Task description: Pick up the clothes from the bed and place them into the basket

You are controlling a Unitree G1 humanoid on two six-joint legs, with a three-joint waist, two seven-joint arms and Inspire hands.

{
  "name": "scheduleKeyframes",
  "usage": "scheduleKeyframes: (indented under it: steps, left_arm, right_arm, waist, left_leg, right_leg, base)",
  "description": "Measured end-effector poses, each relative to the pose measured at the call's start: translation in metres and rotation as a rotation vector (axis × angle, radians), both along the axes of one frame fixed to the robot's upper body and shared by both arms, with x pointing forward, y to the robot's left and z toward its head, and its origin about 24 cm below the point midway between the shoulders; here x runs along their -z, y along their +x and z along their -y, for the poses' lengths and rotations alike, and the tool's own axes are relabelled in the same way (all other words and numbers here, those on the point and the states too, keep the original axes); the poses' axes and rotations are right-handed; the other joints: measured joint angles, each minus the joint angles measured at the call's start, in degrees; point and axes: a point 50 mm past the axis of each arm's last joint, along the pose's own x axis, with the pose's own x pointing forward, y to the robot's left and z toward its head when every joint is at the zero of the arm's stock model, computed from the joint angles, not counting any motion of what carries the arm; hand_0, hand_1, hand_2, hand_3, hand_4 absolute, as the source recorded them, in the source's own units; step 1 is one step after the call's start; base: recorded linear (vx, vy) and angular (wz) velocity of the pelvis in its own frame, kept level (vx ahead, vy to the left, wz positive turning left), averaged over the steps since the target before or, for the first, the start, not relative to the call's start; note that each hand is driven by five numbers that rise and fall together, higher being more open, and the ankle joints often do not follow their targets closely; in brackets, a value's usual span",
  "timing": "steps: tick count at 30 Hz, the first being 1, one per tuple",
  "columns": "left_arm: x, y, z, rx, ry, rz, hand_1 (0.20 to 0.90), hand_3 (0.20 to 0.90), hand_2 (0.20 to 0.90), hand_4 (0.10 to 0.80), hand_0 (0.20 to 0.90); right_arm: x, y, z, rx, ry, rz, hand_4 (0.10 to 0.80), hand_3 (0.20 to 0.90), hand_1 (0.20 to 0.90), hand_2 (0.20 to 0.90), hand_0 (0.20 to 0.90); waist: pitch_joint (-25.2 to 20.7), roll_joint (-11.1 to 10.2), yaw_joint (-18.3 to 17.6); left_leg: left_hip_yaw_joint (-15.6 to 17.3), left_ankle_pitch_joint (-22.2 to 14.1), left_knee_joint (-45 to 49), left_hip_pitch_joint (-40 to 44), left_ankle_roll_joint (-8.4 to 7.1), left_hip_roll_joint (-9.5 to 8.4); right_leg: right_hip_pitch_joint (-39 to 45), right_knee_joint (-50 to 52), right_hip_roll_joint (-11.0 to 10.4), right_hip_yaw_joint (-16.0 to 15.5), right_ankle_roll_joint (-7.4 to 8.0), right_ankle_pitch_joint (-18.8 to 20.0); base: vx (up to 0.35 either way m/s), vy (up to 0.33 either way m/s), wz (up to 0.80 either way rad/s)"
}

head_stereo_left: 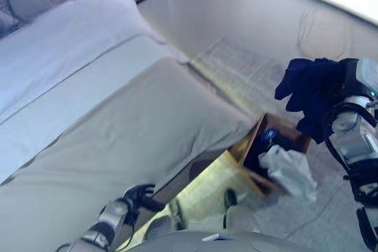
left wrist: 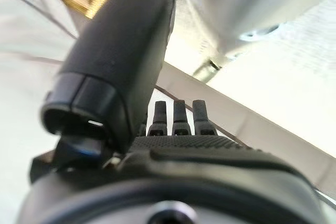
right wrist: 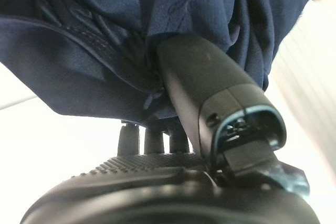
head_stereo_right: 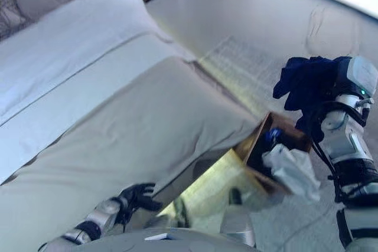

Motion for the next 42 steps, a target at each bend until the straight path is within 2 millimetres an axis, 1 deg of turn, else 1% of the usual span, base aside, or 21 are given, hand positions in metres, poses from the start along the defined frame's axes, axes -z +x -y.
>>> scheduleKeyframes:
  steps: [2, 4, 5, 8, 10, 11, 12, 14, 16, 21, 24, 28, 30, 34, 35, 36, 38, 39, 40, 41, 42]
  left_arm:
    - [-0.013, 0.023, 0.003, 0.011, -0.001, 0.086, 0.9, 0.9, 0.9, 0.8, 0.9]
    - [-0.026, 0.046, 0.008, 0.027, -0.002, 0.164, 0.9, 0.9, 0.9, 0.8, 0.9]
    - [-0.032, 0.054, 0.011, 0.036, -0.008, 0.202, 0.9, 0.9, 0.9, 0.8, 0.9]
    - [-0.047, 0.069, 0.017, 0.084, -0.026, 0.295, 0.9, 0.9, 0.9, 0.8, 0.9]
    - [-0.052, 0.073, 0.019, 0.097, -0.038, 0.322, 0.9, 0.9, 0.9, 0.8, 0.9]
    - [-0.054, 0.074, 0.02, 0.096, -0.046, 0.331, 0.9, 0.9, 0.9, 0.8, 0.9]
    - [-0.055, 0.075, 0.022, 0.097, -0.059, 0.343, 0.9, 0.9, 0.9, 0.8, 0.9]
    - [-0.057, 0.076, 0.026, 0.119, -0.078, 0.362, 0.9, 0.9, 0.9, 0.8, 0.9]
    - [-0.06, 0.077, 0.03, 0.148, -0.091, 0.383, 0.9, 0.9, 0.9, 0.8, 0.9]
    - [-0.063, 0.077, 0.038, 0.173, -0.123, 0.406, 0.9, 0.9, 0.9, 0.8, 0.9]
    - [-0.066, 0.078, 0.039, 0.182, -0.128, 0.422, 0.9, 0.9, 0.9, 0.8, 0.9]
    - [-0.067, 0.079, 0.04, 0.159, -0.157, 0.428, 0.9, 0.9, 0.9, 0.8, 0.9]
    - [-0.064, 0.077, 0.041, 0.153, -0.167, 0.409, 0.9, 0.9, 0.9, 0.8, 0.9]
    - [-0.054, 0.07, 0.035, 0.095, -0.177, 0.35, 0.9, 0.9, 0.9, 0.8, 0.9]
    - [-0.053, 0.069, 0.034, 0.086, -0.18, 0.342, 0.9, 0.9, 0.9, 0.8, 0.9]
    - [-0.051, 0.067, 0.031, 0.063, -0.183, 0.329, 0.9, 0.9, 0.9, 0.8, 0.9]
    - [-0.047, 0.062, 0.027, 0.043, -0.176, 0.308, 0.9, 0.9, 0.9, 0.8, 0.9]
    - [-0.043, 0.056, 0.023, 0.019, -0.172, 0.286, 0.9, 0.9, 0.9, 0.8, 0.9]
    - [-0.034, 0.045, 0.014, -0.016, -0.153, 0.242, 0.9, 0.9, 0.9, 0.8, 0.9]
    - [-0.029, 0.038, 0.01, -0.031, -0.142, 0.217, 0.9, 0.9, 0.9, 0.8, 0.9]
    - [-0.02, 0.024, 0.003, -0.048, -0.117, 0.164, 0.9, 0.9, 0.9, 0.8, 0.9]
  right_arm:
    - [-0.01, 0.012, -0.004, -0.006, -0.016, 0.01, 0.1, 0.2, 0.3, 0.3, 0.3]
    - [-0.009, 0.018, -0.007, -0.009, -0.029, -0.016, 0.1, 0.2, 0.3, 0.3, 0.3]
    - [-0.006, 0.019, -0.007, -0.008, -0.02, -0.029, 0.1, 0.2, 0.3, 0.3, 0.3]
    - [-0.01, 0.028, -0.007, 0.029, 0.012, -0.037, 0.1, 0.2, 0.3, 0.3, 0.3]
    - [-0.005, 0.035, -0.009, 0.081, 0.07, -0.065, 0.1, 0.2, 0.3, 0.3, 0.3]
    - [0.001, 0.036, -0.009, 0.099, 0.093, -0.077, 0.215, 0.315, 0.399, 0.399, 0.399]
    - [0.007, 0.035, -0.008, 0.123, 0.131, -0.088, 0.8, 0.9, 0.9, 0.9, 0.9]
    - [0.011, 0.035, -0.006, 0.171, 0.173, -0.081, 0.8, 0.9, 0.9, 0.9, 0.9]
    - [0.008, 0.038, -0.006, 0.214, 0.211, -0.044, 0.8, 0.9, 0.9, 0.9, 0.9]
    - [0.01, 0.033, 0.003, 0.313, 0.221, -0.018, 0.8, 0.9, 0.9, 0.9, 0.9]
    - [0.014, 0.03, 0.006, 0.336, 0.232, -0.023, 0.8, 0.9, 0.9, 0.9, 0.9]
    - [0.02, 0.023, 0.011, 0.366, 0.297, 0.055, 0.8, 0.9, 0.9, 0.9, 0.9]
    - [0.036, 0.014, 0.014, 0.373, 0.33, 0.072, 0.8, 0.9, 0.9, 0.9, 0.9]
    - [0.076, -0.009, 0.008, 0.32, 0.418, 0.078, 0.8, 0.9, 0.9, 0.9, 0.9]
    - [0.089, -0.018, 0.005, 0.304, 0.436, 0.068, 0.8, 0.9, 0.9, 0.9, 0.9]
    - [0.097, -0.022, 0.0, 0.284, 0.456, 0.068, 0.8, 0.9, 0.9, 0.9, 0.9]
    - [0.123, -0.04, -0.006, 0.257, 0.487, 0.014, 0.8, 0.9, 0.9, 0.9, 0.9]
    - [0.135, -0.046, -0.011, 0.244, 0.516, -0.021, 0.8, 0.9, 0.9, 0.9, 0.9]
    - [0.156, -0.058, -0.021, 0.238, 0.567, -0.09, 0.8, 0.9, 0.9, 0.9, 0.9]
    - [0.166, -0.064, -0.026, 0.236, 0.591, -0.122, 0.8, 0.9, 0.9, 0.9, 0.9]
    - [0.183, -0.075, -0.034, 0.233, 0.633, -0.183, 0.8, 0.9, 0.9, 0.9, 0.9]
  waist:
    - [4.4, 1.3, 0.2]
    - [8.5, 1.8, 0.6]
    - [10.5, 2.3, 1.0]
    - [13.4, 3.7, 1.4]
    - [13.3, 3.8, 2.0]
    - [13.3, 3.8, 2.0]
    - [13.3, 3.8, 2.3]
    - [13.2, 3.9, 3.1]
    - [13.1, 4.1, 3.1]
    - [13.1, 4.1, 3.4]
    - [13.1, 4.1, 3.2]
    - [13.1, 4.1, 3.3]
    - [13.1, 4.1, 3.1]
    - [13.1, 4.1, 2.2]
    - [13.1, 4.0, 1.8]
    - [13.1, 4.0, 1.6]
    - [13.0, 3.8, 1.2]
    - [12.7, 3.3, 1.2]
    - [11.7, 2.2, 1.1]
    - [10.7, 1.3, 1.1]
    - [8.3, -0.1, 0.9]
  left_leg:
    - [0.5, -0.1, 2.6, -3.7, -0.05, -0.8]
    - [0.4, -1.1, 4.2, -6.2, -0.77, -1.9]
    - [0.3, -1.1, 5.0, -6.9, -0.74, -2.16]
    - [-0.3, -1.7, 9.4, -12.4, -0.31, -2.83]
    - [0.0, -1.5, 11.2, -15.8, -0.1, -3.05]
    - [-0.1, -1.5, 12.1, -16.8, -0.07, -3.09]
    - [-0.1, -1.8, 12.9, -17.6, -0.06, -3.14]
    - [0.7, -1.8, 13.0, -18.4, -0.05, -3.38]
    - [1.0, -1.8, 13.0, -20.0, -0.03, -3.69]
    - [1.7, -1.6, 12.4, -21.3, 0.19, -4.53]
    - [2.0, -1.6, 11.8, -21.0, 0.2, -4.84]
    - [1.8, -1.5, 10.4, -19.1, 0.3, -4.96]
    - [1.5, -1.2, 8.0, -15.2, 0.73, -5.01]
    - [0.5, 0.9, 1.0, -6.0, 1.2, -4.45]
    - [0.4, 0.8, -0.3, -4.2, 1.11, -3.73]
    - [0.2, 1.1, -1.7, -2.6, 0.93, -3.6]
    - [0.2, 1.5, -4.0, 0.1, 0.5, -2.96]
    - [0.2, 1.7, -4.9, 1.5, 0.34, -2.7]
    - [0.3, 1.8, -6.1, 3.1, 0.23, -2.48]
    - [0.4, 1.9, -6.5, 3.5, 0.32, -2.43]
    - [0.5, 1.9, -7.0, 3.8, 0.3, -1.92]
  right_leg:
    - [-6.0, 6.6, -1.5, 0.9, -0.32, -2.0]
    - [-11.0, 13.0, -3.1, 1.8, -0.84, -4.7]
    - [-12.3, 15.1, -3.4, 2.0, -1.04, -5.0]
    - [-18.3, 19.9, -4.3, 3.3, -1.21, -6.3]
    - [-22.5, 22.4, -4.5, 4.5, -1.43, -6.3]
    - [-23.5, 23.5, -4.7, 4.6, -1.45, -6.3]
    - [-24.6, 24.5, -4.9, 4.6, -1.84, -6.6]
    - [-26.3, 25.0, -5.1, 5.6, -2.03, -7.0]
    - [-28.3, 25.1, -5.2, 6.2, -2.01, -7.1]
    - [-30.3, 25.2, -5.5, 7.5, -2.05, -6.9]
    - [-30.2, 24.8, -5.7, 7.7, -1.82, -6.6]
    - [-27.8, 22.9, -5.6, 7.3, -1.81, -5.4]
    - [-23.4, 20.4, -5.5, 6.4, -1.75, -5.1]
    - [-12.7, 12.3, -4.1, 4.0, -1.56, -2.2]
    - [-10.2, 10.0, -3.7, 3.1, -1.57, -2.0]
    - [-7.9, 7.4, -3.3, 2.6, -0.85, -1.0]
    - [-3.9, 2.7, -2.3, 2.1, -0.41, 0.8]
    - [-1.8, 0.1, -1.9, 1.7, -0.09, 1.7]
    - [0.7, -2.6, -1.2, 1.4, 0.02, 2.7]
    - [1.3, -3.6, -0.9, 1.4, 0.23, 3.1]
    - [2.1, -5.3, -0.4, 1.3, 0.14, 3.5]
  base:
    - [-0.11, -0.062, -0.05]
    - [-0.055, -0.089, 0.05]
    - [-0.168, -0.054, 0.08]
    - [-0.121, 0.025, 0.01]
    - [-0.044, 0.069, -0.03]
    - [-0.024, 0.11, 0.04]
    - [-0.027, 0.135, 0.03]
    - [-0.019, 0.142, -0.1]
    - [0.003, 0.135, -0.1]
    - [0.041, 0.161, -0.04]
    - [0.053, 0.166, -0.03]
    - [0.045, 0.144, -0.01]
    - [0.047, 0.114, -0.04]
    - [0.0, 0.015, -0.02]
    - [0.078, -0.066, 0.06]
    - [0.111, -0.107, 0.01]
    - [0.142, -0.119, -0.04]
    - [0.117, -0.061, -0.08]
    - [0.115, -0.042, -0.09]
    - [0.109, 0.0, -0.09]
    - [0.122, 0.015, -0.1]
